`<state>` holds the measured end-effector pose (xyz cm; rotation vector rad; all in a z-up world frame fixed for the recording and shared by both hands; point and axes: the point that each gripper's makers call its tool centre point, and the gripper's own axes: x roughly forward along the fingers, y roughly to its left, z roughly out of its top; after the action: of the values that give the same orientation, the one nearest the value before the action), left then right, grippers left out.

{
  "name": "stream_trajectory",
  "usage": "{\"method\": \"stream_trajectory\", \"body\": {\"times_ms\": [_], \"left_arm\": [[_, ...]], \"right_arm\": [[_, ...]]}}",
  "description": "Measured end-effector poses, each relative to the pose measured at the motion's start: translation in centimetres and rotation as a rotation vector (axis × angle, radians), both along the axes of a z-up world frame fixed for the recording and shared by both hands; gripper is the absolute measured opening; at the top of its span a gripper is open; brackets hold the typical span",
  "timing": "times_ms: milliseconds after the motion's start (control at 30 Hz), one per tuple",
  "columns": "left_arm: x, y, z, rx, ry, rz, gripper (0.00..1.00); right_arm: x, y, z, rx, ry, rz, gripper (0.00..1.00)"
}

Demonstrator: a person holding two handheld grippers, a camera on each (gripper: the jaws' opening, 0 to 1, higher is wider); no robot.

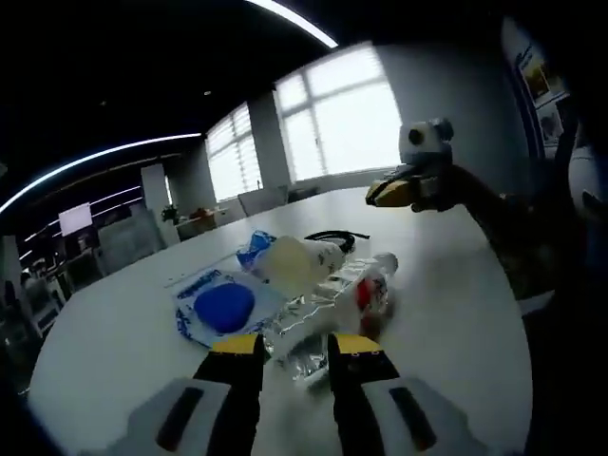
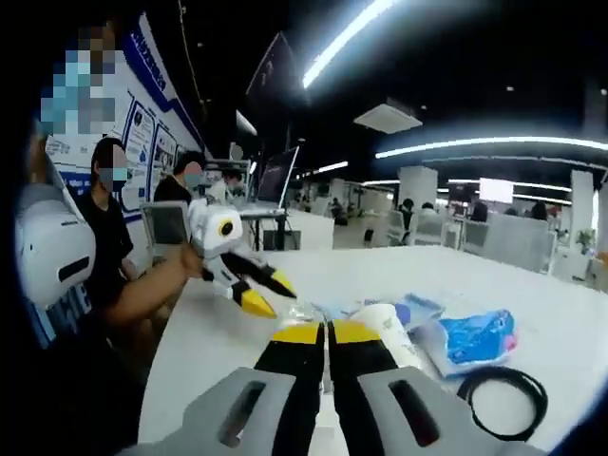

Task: Arrange the tabletop items into an orderly group along one side of the table until the central work area is clear of visible clutter.

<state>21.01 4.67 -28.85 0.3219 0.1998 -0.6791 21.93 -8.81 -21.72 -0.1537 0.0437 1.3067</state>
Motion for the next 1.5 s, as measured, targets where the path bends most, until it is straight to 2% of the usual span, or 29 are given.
{"method": "stream_trajectory", "body": {"times_ms": [33, 67, 100, 133, 167, 200, 233, 267, 333, 400, 467, 700, 867, 1500], "left_arm": [[0.4, 0.2, 0.0, 0.003, -0.005, 0.023, 0.26], [0.1, 0.6, -1.1, 0.057, 0.038, 0.027, 0.23], [-0.2, 0.4, -1.5, 0.115, 0.040, -0.005, 0.22], [-0.2, 0.4, -1.3, 0.117, 0.023, 0.010, 0.22], [-0.5, 0.3, -1.0, 0.097, 0.025, 0.010, 0.22], [-0.9, 0.0, -0.2, 0.071, 0.002, -0.022, 0.23], [-0.9, 0.0, 0.5, 0.024, -0.006, -0.024, 0.23], [-0.8, 0.0, 0.8, 0.009, -0.003, -0.021, 0.23], [-0.7, 0.4, 1.2, 0.012, -0.007, -0.021, 0.23], [-0.5, 0.8, 1.3, 0.020, -0.012, -0.005, 0.23], [-0.4, 0.9, 1.2, 0.025, -0.007, -0.013, 0.23], [0.0, 0.8, 1.1, 0.024, -0.012, -0.012, 0.23], [0.1, 0.9, 1.5, 0.017, -0.019, -0.008, 0.23], [0.0, 0.3, 1.6, 0.012, -0.025, -0.033, 0.23]], "right_arm": [[0.5, -0.3, -0.9, -0.109, -0.093, -0.027, 0.00], [0.5, 0.1, -1.2, -0.073, -0.056, -0.054, 0.00], [-0.5, 0.3, -2.3, -0.105, -0.030, -0.003, 0.00], [-0.7, 0.1, -2.8, -0.128, -0.021, 0.000, 0.00], [-0.4, -0.5, -3.0, -0.157, -0.072, -0.029, 0.00], [-0.8, -0.8, -3.0, -0.150, -0.067, -0.020, 0.00], [-0.5, -1.1, -2.9, -0.133, -0.042, -0.019, 0.00], [-0.4, -1.1, -3.0, -0.132, -0.038, -0.022, 0.00], [-0.1, -1.4, -3.4, -0.151, -0.030, -0.024, 0.00], [-0.2, -1.2, -3.2, -0.139, -0.022, -0.009, 0.00], [-0.5, -0.9, -2.9, -0.121, -0.018, 0.008, 0.00], [-0.4, -1.0, -3.4, -0.131, -0.003, 0.009, 0.00], [-0.5, -0.9, -2.9, -0.122, -0.004, 0.014, 0.00], [-1.1, -0.5, -3.9, -0.159, 0.004, 0.024, 0.11]]}}
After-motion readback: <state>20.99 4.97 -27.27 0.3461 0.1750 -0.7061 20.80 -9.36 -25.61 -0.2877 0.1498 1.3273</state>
